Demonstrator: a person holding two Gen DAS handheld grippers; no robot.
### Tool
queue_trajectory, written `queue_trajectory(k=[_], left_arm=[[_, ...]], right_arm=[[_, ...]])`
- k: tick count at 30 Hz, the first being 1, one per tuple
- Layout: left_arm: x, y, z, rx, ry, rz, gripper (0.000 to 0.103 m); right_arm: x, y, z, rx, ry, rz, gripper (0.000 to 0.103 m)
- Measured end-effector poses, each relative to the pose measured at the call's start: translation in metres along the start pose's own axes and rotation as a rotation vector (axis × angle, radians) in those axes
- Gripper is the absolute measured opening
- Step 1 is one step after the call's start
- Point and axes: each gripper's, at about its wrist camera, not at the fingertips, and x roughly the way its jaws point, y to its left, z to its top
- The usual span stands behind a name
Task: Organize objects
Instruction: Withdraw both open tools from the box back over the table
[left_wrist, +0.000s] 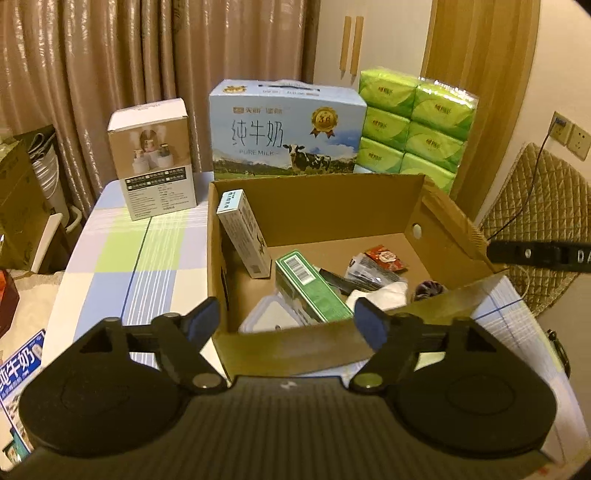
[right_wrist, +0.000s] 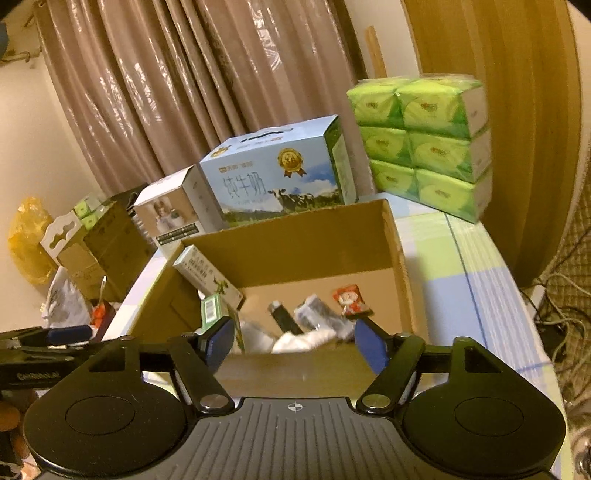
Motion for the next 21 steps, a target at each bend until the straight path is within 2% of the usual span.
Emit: queue_trajectory(k=[3, 6, 9, 12, 18, 21], left_arm=[[-0.020, -0.005, -0.007, -0.014, -0.015, 0.004, 0.093], [-0.044, -0.012, -0.015, -0.017, -0.032, 0.005, 0.101], [-0.066, -0.020, -0.024, -0.022, -0.044, 0.001, 0.102], [-0.088, -0.025, -0.033, -0.045, -0.055, -0.001, 0.102], [-0.131, -0.037, -0.055, -0.085, -0.101, 0.003, 0.102], [-0.149, -0.041, -0.065, -0.117, -0.106, -0.005, 0.102]], right_arm=[[-0.021, 0.002, -0.008, 0.008, 0.006, -0.010, 0.078], [-0.041, 0.007, -0.016, 0.005, 0.019, -0.015, 0.083], [-0.060, 0.015, -0.025, -0.010, 0.033, -0.028, 0.092], [-0.080, 0.022, -0.035, -0.027, 0.038, -0.037, 0.097], [-0.117, 0.030, -0.058, -0.021, 0.032, -0.045, 0.101], [-0.132, 0.035, -0.070, -0.042, 0.022, -0.088, 0.101]])
